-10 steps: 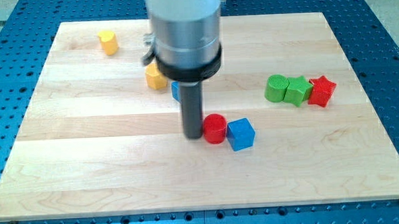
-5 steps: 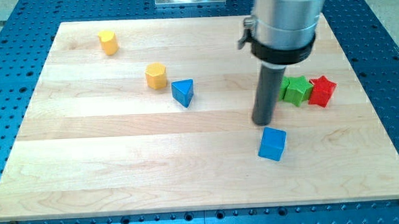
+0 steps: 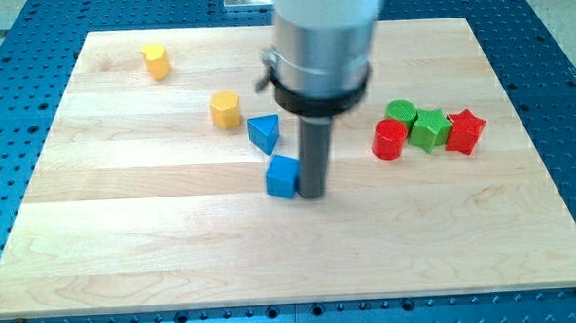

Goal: Push the blue blocks and red circle in opposite directions

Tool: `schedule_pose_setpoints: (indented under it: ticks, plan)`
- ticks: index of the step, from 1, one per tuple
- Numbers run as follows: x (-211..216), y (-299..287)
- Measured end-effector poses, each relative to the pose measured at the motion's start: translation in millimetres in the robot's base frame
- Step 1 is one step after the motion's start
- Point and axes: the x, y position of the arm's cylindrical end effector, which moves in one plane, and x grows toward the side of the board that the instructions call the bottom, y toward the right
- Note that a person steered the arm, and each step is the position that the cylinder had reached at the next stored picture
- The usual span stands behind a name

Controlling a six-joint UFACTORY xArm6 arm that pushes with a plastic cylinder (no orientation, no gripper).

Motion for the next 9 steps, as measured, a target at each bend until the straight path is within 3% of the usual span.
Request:
schedule_pose_setpoints:
  ticks: [1, 2, 3, 5, 6, 8, 9]
  plan:
    - [-16.4, -42.6]
    - [-19.3, -24.0]
    - [-57.9, -22.7]
    - [-65.9, -44.8]
    - [-138.7, -5.3]
    - [-152.8, -96.6]
    - [-127.9, -131.1]
